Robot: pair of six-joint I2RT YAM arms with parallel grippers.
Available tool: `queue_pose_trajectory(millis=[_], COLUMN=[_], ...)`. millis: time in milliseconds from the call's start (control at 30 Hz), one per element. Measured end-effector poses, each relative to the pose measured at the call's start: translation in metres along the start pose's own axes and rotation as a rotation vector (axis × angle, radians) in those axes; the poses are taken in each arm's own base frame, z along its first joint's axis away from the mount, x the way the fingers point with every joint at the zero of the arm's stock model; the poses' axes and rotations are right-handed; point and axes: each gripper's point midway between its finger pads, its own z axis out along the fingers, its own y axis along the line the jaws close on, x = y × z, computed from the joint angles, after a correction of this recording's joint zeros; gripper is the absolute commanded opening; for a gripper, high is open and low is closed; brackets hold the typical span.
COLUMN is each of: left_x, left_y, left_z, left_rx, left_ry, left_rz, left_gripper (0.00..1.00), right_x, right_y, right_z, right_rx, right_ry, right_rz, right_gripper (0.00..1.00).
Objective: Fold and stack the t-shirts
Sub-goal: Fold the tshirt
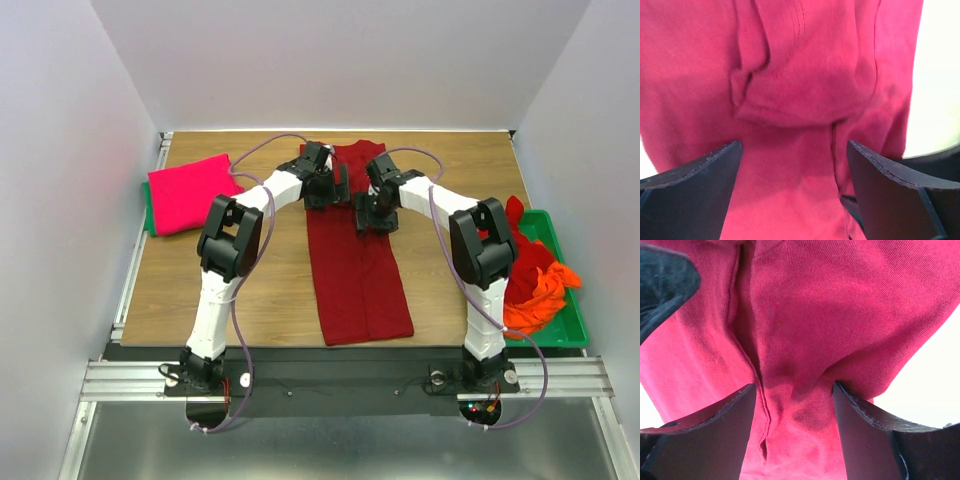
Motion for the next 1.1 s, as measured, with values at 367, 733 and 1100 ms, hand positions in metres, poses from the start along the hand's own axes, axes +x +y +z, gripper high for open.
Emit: queue_pose_trajectory(millis=[367,733,1100], left_x=[-0.023,-0.064,-0.072], left_y=[0.004,0.013,0.009], left_z=[0.011,0.025,0.028], left_rx=[-0.004,0.017,0.043], left_ry=[-0.042,-0.103,-0.109], left_rz=[0.016,-0.011,-0.005], left_gripper=[0.97,0.98,0.97], right_x=[-0.016,-0.043,-0.065], right_y=[0.006,0.009,-0.004], right_z=[0.006,0.014,0.016], right_rx=[-0.01,-0.017,-0.024], right_ry=[-0.018,-0.06,-0.085], right_rz=[0.022,0.042,0.086], right_gripper=[0.69,0.69,0.71])
